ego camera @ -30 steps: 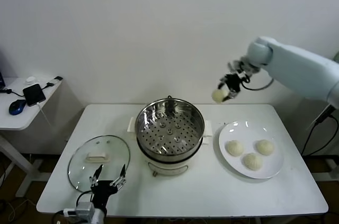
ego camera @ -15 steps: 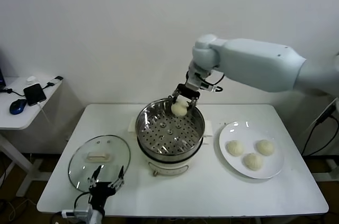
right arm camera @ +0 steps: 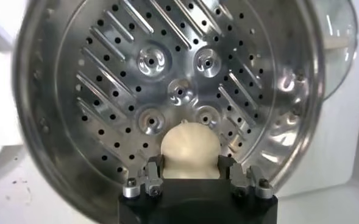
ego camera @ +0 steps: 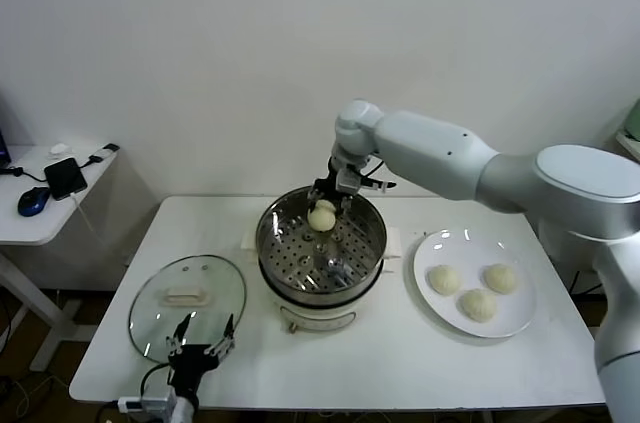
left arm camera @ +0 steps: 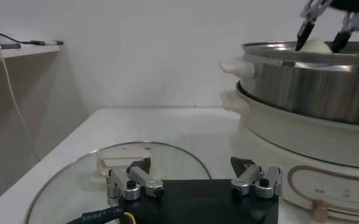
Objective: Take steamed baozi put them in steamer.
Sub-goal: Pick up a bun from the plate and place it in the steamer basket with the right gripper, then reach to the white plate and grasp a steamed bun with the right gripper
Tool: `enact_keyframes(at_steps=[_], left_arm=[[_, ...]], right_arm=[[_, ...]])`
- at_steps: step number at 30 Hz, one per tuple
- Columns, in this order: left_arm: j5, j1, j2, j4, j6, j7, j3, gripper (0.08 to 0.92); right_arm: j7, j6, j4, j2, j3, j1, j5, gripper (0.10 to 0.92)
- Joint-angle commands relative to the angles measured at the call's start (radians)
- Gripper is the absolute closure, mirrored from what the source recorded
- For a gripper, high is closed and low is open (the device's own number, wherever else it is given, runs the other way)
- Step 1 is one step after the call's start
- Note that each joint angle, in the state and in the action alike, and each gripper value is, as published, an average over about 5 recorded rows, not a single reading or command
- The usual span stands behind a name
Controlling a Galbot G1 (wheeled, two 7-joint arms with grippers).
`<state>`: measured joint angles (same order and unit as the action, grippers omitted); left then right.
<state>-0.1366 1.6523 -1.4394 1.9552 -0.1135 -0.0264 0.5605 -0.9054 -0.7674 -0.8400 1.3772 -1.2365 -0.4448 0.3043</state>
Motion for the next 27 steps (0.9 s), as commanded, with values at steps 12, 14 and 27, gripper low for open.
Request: enact_keyframes(at_steps=[12,14,27], left_arm=[[0.000,0.003,-0.005,0.014,0.002,-0.004,-0.005,0.177],[0.002,0.005,-0.007,0.021,0.002,-0.003,-0.005,0.177],[0.003,0.007,-0.007,0.025,0.010,0.001,-0.008,0.177]], right_arm=[[-0.102,-0.006,-0.052,-0.061,-0.084,-0.200,-0.424,0.204],[-0.151,0.063,-0.089,-0.105,-0.174,-0.304,-0.606,0.203],[-0.132,0.841,-0.486,-0.665,-0.683,-0.587,-0.953,0.203]])
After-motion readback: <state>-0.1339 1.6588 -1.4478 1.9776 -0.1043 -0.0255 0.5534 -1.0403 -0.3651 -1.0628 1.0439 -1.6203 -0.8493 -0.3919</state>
